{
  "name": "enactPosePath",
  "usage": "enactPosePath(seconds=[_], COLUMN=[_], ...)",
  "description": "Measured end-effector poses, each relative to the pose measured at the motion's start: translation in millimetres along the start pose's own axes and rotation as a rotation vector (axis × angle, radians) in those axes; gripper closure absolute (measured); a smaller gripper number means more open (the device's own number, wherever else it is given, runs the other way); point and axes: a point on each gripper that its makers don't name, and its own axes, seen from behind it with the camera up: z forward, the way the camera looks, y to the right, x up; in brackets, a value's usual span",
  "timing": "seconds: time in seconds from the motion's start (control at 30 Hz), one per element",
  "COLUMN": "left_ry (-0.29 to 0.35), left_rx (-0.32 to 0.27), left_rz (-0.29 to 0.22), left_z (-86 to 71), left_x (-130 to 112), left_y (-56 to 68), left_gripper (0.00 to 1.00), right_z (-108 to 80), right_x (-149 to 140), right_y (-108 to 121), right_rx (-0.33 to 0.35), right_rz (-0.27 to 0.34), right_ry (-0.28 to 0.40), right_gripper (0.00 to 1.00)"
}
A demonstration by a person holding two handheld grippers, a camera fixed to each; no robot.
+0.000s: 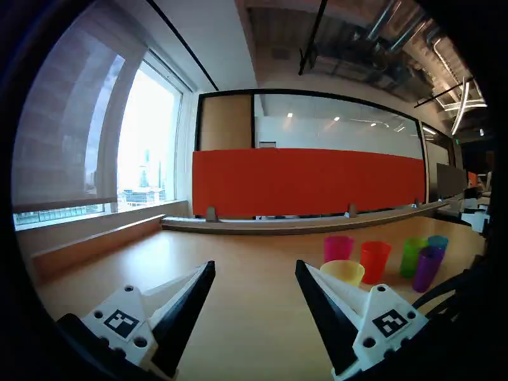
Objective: Pour water
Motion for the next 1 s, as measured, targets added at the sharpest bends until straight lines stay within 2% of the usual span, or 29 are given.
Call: enactPosePath(seconds=[0.17,0.27,0.47,0.77,1.0], left_ry=[-0.004,-0.006,0.003,0.008,-0.014], left_rx=[-0.007,-0.010,-0.031,-0.081,-0.099], left_rz=[-0.007,-0.022,-0.025,-0.002,0.017], left_z=[-2.2,-2.3,1.0,11.6,20.1], left_x=[0,6,36,78,96], left_y=[2.7,1.7,2.3,11.0,14.1], left_gripper=[0.06,0.06,0.06,0.06,0.06], right_z=[0.7,1.6,3.7,7.9,14.1], right_x=[1,11,36,68,95], right_y=[-1,-2,-5,-12,-11], right_rx=[0.006,0.012,0.031,0.083,0.085], right_rz=[-0.007,-0.020,-0.032,0.024,-0.001], right_ry=[-0.005,0.004,0.009,-0.027,-0.024], right_gripper=[0.01,0.01,0.00,0.01,0.00])
